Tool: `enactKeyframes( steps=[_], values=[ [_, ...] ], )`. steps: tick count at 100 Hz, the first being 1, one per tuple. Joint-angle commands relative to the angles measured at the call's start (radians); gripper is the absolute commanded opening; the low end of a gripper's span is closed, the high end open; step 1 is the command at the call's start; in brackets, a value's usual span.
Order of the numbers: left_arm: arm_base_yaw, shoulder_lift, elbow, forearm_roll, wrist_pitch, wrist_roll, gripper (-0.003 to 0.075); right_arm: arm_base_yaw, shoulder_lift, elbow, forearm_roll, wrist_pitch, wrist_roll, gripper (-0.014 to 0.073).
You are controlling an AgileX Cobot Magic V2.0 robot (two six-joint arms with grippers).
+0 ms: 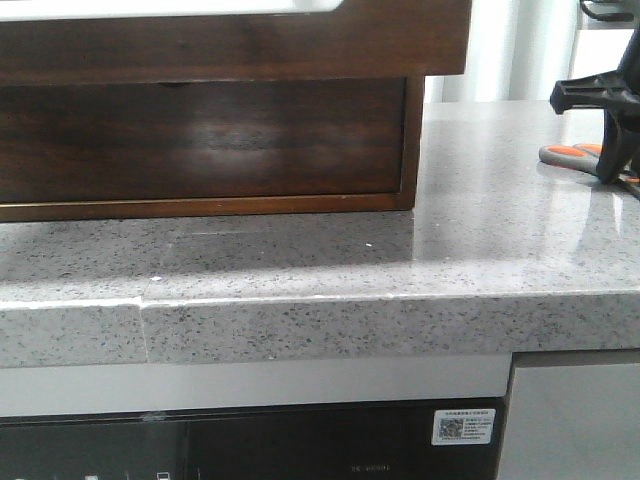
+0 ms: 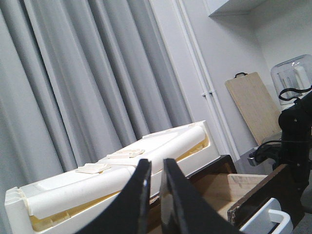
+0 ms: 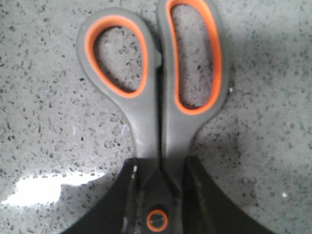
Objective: Put scissors in drawer with both arms
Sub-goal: 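Grasp the scissors at the pivot with the right gripper and lift, then carry the scissors with the right gripper over the open drawer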
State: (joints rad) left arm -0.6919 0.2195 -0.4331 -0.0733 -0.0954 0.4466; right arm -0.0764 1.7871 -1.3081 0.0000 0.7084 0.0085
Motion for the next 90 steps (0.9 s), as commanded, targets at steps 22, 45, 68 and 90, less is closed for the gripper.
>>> enactKeyframes(
  steps=[22,45,68,90],
  values=[
    [-0.005,0.010,-0.030,-0.008,-0.056,-0.006,0.0004,-0.005,-0.128,-0.006,0.000,0.044,-0.038,-0.0124],
    [-0.005,0.010,-0.030,-0.008,-0.043,-0.006,0.0004,-0.005,-0.308,-0.006,0.102,0.031,-0.153,-0.0124],
    [-0.005,0.010,-0.030,-0.008,-0.043,-0.006,0.0004,-0.005,-0.467,-0.073,0.264,0.071,-0.312,-0.0124],
    [-0.005,0.010,-0.030,-0.008,-0.043,-0.006,0.0004,0.053,-0.503,-0.275,0.370,0.206,-0.446,-0.0124]
  ],
)
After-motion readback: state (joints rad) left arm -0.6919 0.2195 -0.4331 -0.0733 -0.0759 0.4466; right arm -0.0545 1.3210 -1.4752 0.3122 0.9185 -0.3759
